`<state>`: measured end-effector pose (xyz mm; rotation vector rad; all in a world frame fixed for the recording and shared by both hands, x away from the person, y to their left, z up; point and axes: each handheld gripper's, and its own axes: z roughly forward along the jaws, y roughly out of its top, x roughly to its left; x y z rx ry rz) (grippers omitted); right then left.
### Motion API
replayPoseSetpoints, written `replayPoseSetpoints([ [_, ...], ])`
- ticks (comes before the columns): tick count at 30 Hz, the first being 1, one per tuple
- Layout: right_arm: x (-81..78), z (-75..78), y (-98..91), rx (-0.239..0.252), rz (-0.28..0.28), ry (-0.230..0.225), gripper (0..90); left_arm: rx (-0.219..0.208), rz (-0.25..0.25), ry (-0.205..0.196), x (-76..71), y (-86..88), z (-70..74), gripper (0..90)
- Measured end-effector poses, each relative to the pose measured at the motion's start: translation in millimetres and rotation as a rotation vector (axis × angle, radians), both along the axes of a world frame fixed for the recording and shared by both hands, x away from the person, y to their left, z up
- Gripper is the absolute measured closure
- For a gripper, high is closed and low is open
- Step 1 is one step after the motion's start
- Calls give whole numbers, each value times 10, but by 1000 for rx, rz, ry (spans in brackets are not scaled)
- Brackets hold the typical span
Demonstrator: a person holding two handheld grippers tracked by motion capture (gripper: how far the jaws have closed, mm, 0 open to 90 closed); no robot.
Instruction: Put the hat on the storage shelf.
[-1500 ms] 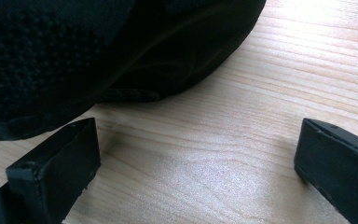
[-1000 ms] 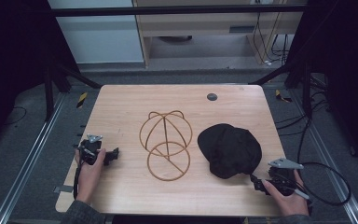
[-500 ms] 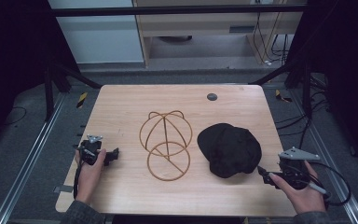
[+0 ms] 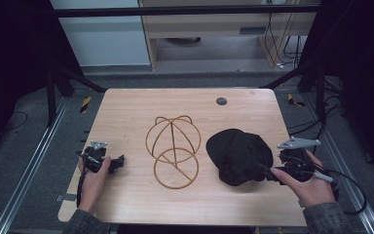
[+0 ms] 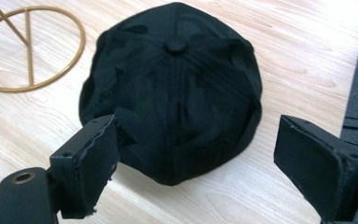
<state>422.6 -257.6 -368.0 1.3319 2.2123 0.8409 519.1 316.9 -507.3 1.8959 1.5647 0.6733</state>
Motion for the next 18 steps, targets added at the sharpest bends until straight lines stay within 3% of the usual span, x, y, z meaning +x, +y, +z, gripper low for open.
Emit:
replayPoseSetpoints([
  [9,203,31,176,0,40,84,135,1,0,1,-3,-2,1,0],
  [18,339,-11,278,3,50,117,98,0,-1,0,-5,-2,0,0],
])
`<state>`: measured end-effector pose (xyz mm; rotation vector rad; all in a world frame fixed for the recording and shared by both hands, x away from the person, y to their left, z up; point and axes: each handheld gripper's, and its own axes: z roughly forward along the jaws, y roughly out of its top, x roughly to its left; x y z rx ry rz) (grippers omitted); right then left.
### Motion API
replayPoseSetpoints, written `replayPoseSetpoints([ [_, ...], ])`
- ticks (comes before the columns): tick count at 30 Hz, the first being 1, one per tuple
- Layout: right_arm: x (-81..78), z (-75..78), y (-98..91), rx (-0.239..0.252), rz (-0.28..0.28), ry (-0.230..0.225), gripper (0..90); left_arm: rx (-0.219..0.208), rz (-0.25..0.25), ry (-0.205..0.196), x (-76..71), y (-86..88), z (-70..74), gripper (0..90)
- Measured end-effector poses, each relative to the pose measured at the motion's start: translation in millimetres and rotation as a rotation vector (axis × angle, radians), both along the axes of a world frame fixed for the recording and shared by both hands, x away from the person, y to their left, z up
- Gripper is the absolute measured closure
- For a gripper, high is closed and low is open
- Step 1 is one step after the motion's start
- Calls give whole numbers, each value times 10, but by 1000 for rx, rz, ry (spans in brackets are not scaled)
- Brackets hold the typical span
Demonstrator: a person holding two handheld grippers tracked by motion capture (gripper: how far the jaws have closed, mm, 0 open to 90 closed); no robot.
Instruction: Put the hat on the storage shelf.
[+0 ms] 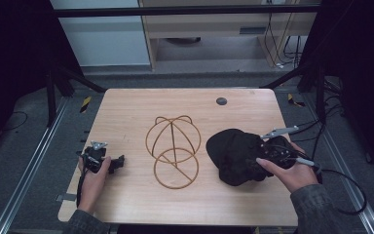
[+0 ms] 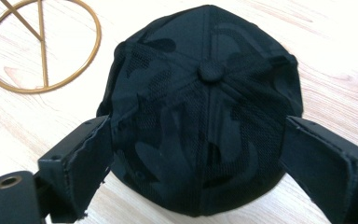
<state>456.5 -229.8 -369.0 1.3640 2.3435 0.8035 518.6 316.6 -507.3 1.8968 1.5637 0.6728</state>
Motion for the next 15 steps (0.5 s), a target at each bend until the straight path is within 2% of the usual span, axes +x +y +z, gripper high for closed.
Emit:
replayPoseSetpoints([
  [8,118,-39,98,1,17,23,81,0,0,0,0,-1,0,0],
  [15,176,-22,132,5,16,20,83,0,-3,0,2,0,0,0],
])
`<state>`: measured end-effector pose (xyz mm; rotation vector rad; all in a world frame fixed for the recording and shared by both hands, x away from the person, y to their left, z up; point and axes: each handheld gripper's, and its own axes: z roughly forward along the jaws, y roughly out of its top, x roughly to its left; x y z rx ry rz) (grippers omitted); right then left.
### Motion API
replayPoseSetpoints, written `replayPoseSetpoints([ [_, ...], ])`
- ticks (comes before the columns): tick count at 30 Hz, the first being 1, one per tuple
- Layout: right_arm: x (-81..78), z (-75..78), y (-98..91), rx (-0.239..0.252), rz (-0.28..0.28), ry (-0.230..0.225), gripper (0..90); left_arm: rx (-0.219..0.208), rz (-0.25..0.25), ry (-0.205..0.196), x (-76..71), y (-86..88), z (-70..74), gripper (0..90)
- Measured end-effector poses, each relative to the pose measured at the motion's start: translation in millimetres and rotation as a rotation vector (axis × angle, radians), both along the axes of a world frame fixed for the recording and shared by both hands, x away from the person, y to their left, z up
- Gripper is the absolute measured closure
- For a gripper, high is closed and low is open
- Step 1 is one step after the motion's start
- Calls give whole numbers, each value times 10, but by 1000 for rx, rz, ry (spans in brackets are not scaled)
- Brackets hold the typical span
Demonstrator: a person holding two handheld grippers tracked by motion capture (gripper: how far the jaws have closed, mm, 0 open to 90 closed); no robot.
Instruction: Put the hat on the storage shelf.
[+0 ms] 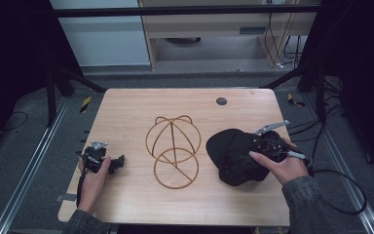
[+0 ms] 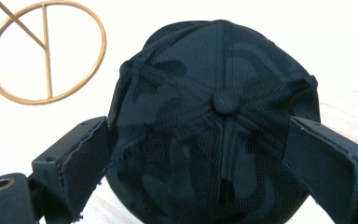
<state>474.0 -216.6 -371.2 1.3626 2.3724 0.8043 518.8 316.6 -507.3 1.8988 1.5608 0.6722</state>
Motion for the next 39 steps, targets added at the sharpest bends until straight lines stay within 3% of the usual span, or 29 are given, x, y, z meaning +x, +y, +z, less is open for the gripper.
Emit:
replayPoseSetpoints([
  [8,122,-70,-50,-19,-42,18,106,0,-1,0,2,-1,0,0],
  [11,170,-101,-87,-4,-56,30,119,0,-2,0,3,-1,0,0],
  [17,228,-170,-60,5,-53,51,102,1,-3,0,5,-2,0,0],
  [21,257,-222,-44,0,-54,58,140,1,-3,0,5,-2,0,0],
  [28,267,-268,-76,15,-40,68,238,0,-3,0,8,-7,0,0],
  [38,247,-282,-156,42,-12,84,485,0,-3,-1,9,-11,-1,0],
  [39,247,-286,-168,51,-2,88,562,-1,-3,-1,10,-12,-1,0],
])
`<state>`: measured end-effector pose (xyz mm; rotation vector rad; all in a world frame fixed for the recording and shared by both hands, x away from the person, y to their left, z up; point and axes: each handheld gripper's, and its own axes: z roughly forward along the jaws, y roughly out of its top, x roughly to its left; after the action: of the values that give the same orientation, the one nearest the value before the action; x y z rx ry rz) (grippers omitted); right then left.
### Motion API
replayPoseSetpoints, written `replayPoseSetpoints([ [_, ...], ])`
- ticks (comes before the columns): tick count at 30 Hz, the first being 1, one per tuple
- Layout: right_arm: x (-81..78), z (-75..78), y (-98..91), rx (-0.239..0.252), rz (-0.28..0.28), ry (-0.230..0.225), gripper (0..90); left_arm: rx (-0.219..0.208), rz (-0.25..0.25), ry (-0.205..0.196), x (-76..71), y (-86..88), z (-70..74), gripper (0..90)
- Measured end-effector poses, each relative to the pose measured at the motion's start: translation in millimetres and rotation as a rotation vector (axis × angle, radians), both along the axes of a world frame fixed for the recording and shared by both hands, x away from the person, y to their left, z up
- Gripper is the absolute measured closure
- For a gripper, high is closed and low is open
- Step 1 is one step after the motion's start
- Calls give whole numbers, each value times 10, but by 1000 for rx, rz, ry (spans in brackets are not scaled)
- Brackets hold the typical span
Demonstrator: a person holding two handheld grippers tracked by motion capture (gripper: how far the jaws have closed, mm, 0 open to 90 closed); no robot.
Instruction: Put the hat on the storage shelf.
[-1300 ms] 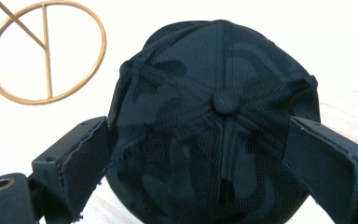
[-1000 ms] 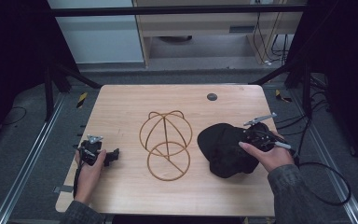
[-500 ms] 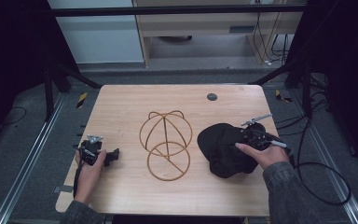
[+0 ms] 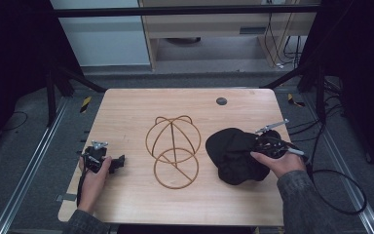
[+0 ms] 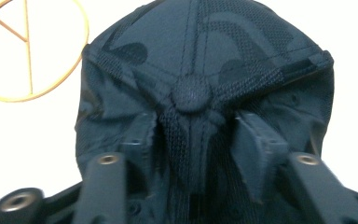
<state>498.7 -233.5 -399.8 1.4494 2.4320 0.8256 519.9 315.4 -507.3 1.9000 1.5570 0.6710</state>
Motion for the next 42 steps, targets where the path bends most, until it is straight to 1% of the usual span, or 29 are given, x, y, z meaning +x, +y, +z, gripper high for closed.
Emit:
replayPoseSetpoints([
  [4,16,1,-10,13,15,-2,675,0,0,0,3,-2,0,0],
  [5,26,3,-8,19,17,-7,697,0,0,0,3,-2,0,0],
  [6,26,3,-8,19,17,-7,697,0,0,-1,3,-3,0,0],
  [8,64,7,3,25,31,-4,763,0,0,0,3,-3,0,0],
  [9,64,7,3,25,31,-4,763,0,0,0,3,-3,0,0],
  [10,88,11,14,22,38,-4,787,0,-1,0,3,-2,0,0],
  [13,121,32,25,10,53,-9,822,0,-1,0,4,-3,0,0],
  [14,125,44,30,12,50,-6,832,0,-1,0,3,-3,0,0],
  [15,125,44,30,12,50,-6,832,0,-1,0,3,-3,0,0],
  [18,158,120,48,-8,63,-10,851,0,-1,0,4,-3,0,0],
  [20,163,142,56,-10,63,-7,853,0,-1,0,3,-3,0,0],
  [22,177,197,66,-18,67,-4,857,0,-1,0,4,-3,0,0],
  [23,190,254,69,-24,70,-2,860,0,-1,0,4,-3,0,0],
  [26,204,334,72,-29,75,-1,863,0,-1,0,3,-3,0,0],
  [27,204,334,72,-29,75,-1,863,0,-1,0,3,-3,0,0],
  [30,204,424,76,-33,80,-1,865,0,-1,0,3,-3,0,0],
  [31,196,477,77,-27,79,-5,866,0,-1,0,3,-3,0,0],
  [33,193,497,76,-26,79,-7,866,0,-1,0,4,-3,0,0],
  [34,189,529,71,-21,81,-16,866,0,-1,0,3,-3,0,0],
  [37,173,609,60,-4,77,-21,867,0,-1,0,3,-3,0,0],
  [39,165,678,47,7,76,-39,866,0,-1,0,3,-3,0,0],
  [42,154,750,34,13,64,-53,866,0,-1,0,4,-3,0,0],
])
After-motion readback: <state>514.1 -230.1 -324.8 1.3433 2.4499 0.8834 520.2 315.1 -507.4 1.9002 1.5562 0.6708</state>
